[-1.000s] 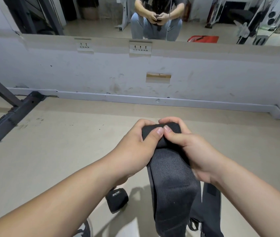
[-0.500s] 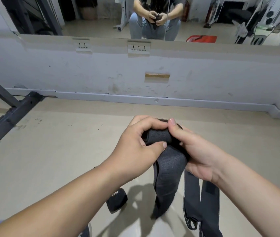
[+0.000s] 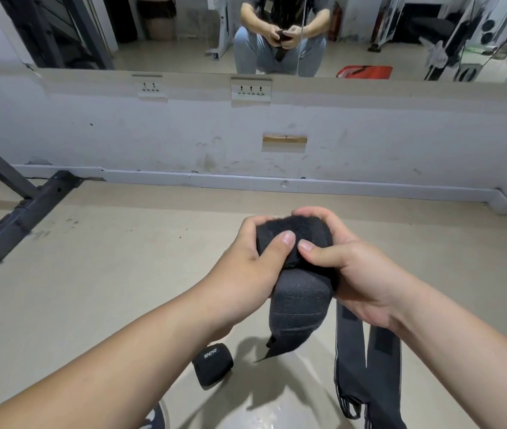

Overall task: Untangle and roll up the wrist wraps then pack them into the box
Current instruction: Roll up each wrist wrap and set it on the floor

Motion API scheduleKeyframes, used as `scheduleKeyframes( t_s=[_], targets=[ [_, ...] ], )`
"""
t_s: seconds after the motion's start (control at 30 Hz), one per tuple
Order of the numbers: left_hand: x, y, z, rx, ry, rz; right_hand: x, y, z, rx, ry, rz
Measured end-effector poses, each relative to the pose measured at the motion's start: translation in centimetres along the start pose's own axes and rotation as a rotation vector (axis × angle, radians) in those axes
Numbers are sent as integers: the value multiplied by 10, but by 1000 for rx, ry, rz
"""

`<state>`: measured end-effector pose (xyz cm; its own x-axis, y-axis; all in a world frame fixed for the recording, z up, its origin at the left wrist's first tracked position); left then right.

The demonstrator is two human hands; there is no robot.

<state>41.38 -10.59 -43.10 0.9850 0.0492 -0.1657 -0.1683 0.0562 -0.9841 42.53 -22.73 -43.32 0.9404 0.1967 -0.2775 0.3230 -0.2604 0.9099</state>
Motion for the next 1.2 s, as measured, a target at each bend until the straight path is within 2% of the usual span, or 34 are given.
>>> scheduleKeyframes(
  t_s=[0.1, 0.23, 0.37, 0.47, 0.57, 0.63, 0.8, 0.87, 0.93, 1.1, 1.2],
  targets=[
    [1, -12, 4, 28, -22, -134, -2, -6, -2, 32, 6, -88],
    [0, -28, 11, 268, -53, -346, -12, -17, -20, 65, 138, -234],
    [-10, -35, 3, 316, -22, -436, -9, -16, -15, 34, 98, -206],
    [-9, -32, -1, 239, 7, -393, -2, -17, -1, 49, -2, -176],
    [-1, -24, 8, 164, -17, -254, 4, -16, 15, -17, -104, -133],
    [5, -17, 13, 138, -25, -161, 3, -11, 17, -81, -112, -82],
    [4, 7, -6, 226, 258, 34, -4, -7, 4, -284, -9, 9],
    [3, 13, -10, 246, 312, 83, -5, -11, 3, -311, -25, 2],
    [6, 12, -7, 250, 285, 93, -4, -11, 11, -318, -91, -14],
    [15, 12, 6, 342, 108, 16, -9, -26, 11, -367, -22, -177],
    [15, 13, 15, 455, 9, -65, -10, -31, 11, -468, -33, -146]
  ],
)
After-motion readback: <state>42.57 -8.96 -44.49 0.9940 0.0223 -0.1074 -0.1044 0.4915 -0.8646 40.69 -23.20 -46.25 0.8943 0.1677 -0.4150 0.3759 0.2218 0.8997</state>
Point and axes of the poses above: each hand's wrist, its own x-axis towards the middle knuckle, its own z-axis out of the back of the hand, y = z × x, the point moved 10 cm from there along x, towards the middle knuckle, and after that the axes turned 11 degrees about -y, right-handed, at the moved point
